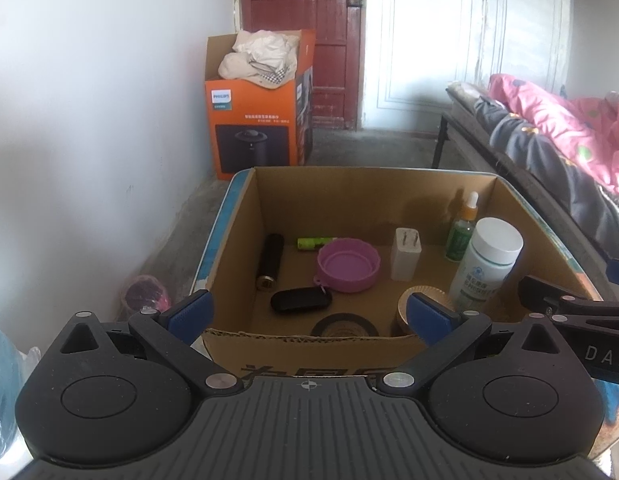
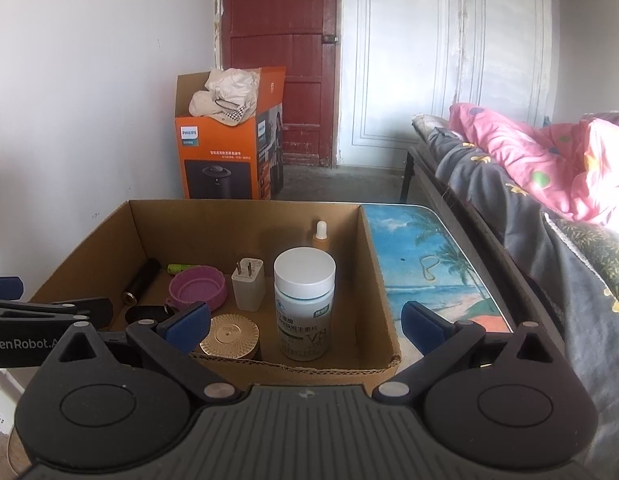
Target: Organize rigid objects
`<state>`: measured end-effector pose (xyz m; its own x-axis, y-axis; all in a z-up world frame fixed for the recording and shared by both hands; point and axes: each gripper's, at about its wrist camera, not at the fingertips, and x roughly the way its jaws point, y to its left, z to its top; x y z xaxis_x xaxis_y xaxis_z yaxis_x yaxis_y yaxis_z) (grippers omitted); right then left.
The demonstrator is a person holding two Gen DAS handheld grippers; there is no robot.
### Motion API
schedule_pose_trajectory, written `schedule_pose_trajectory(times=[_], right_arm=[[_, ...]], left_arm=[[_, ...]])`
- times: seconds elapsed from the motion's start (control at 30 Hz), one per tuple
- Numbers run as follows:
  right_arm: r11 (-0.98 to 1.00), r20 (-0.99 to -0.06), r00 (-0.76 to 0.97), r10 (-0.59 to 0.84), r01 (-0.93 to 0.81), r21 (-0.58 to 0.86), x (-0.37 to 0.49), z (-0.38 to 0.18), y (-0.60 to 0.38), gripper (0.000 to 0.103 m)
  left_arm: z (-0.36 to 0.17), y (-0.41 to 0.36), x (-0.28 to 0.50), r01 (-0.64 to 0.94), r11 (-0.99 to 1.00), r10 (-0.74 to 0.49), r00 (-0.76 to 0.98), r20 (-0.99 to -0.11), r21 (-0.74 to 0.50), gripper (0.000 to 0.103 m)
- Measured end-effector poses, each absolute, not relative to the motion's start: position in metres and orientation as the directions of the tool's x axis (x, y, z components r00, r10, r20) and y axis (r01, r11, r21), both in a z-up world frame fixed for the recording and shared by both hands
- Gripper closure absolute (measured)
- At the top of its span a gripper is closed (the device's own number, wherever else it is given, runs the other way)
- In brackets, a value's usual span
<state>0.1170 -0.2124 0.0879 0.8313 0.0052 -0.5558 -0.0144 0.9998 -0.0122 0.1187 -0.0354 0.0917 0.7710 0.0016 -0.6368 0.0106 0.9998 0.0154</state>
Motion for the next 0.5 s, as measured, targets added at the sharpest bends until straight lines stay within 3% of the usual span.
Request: schedule_pose_trajectory(times=[0.5], right_arm=[[1.0, -0.577, 0.817, 0.014, -0.021, -0.006, 0.1206, 0.0828, -0.2139, 0.0]], left_arm=[[0.0886, -0.0333, 0.1185, 0.015, 0.999, 0.008, 0.757, -0.653, 0.029, 0.0]])
